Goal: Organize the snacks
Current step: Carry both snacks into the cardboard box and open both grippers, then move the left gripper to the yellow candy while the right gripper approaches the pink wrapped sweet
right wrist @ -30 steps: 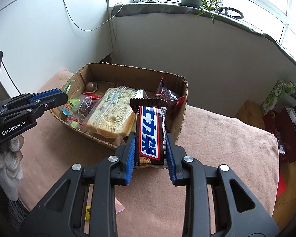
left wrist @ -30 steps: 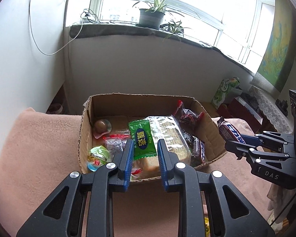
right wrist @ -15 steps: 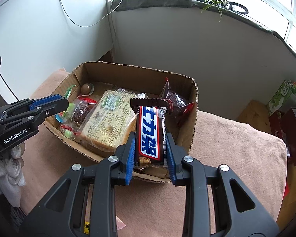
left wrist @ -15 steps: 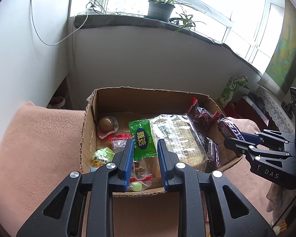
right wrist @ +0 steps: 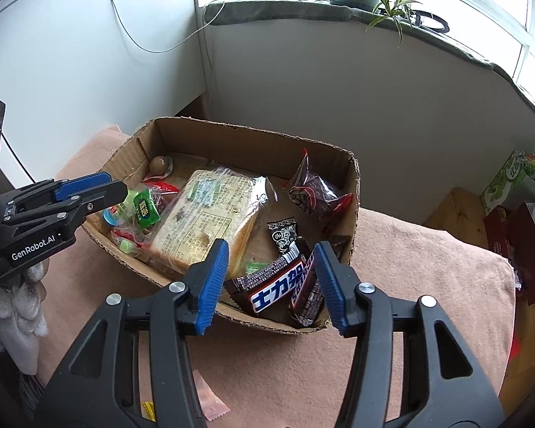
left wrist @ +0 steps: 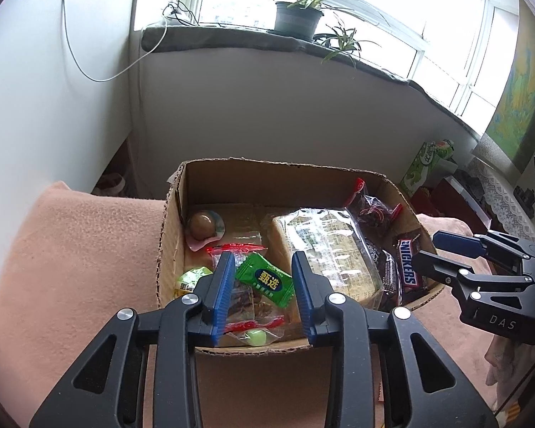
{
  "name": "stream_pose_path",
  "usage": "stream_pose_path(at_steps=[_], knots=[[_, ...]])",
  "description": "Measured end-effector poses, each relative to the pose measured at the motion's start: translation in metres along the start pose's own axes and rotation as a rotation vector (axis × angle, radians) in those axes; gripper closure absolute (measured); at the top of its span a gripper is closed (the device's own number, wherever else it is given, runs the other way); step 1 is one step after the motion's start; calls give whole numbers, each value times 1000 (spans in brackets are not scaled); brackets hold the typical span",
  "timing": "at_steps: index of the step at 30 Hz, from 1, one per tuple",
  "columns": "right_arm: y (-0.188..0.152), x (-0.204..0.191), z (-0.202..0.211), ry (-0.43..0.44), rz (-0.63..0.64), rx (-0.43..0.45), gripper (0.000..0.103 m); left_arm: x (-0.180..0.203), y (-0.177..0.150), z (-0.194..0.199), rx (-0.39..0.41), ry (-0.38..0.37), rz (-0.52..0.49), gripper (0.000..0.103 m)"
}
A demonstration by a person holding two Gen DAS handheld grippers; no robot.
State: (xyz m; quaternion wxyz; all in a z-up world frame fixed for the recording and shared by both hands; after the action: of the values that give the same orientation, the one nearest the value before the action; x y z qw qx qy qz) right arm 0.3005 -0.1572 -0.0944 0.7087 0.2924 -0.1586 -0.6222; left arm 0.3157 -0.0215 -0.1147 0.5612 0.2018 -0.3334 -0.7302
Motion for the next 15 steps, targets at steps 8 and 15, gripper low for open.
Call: stream_pose_path(at_steps=[8,15], knots=[[-6,-7,11,14,7,8,51,8,-2,15,21,16,-40,72],[-30,-12,29,39,19,3,51,18,-18,29,21,4,-65,72]])
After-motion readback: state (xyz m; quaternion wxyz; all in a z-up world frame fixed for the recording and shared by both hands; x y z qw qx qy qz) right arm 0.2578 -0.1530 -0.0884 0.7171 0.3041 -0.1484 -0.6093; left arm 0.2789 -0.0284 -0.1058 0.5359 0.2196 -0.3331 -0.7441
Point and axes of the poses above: each gripper's, at about its wrist camera, not at the fingertips, and z roughly against the way its jaws point, x to its right, y to its top, the point moved 9 cm from there along -z, roughly the way its jaws point, and after that the axes turned 10 degrees about -z, right-handed, at the moved point
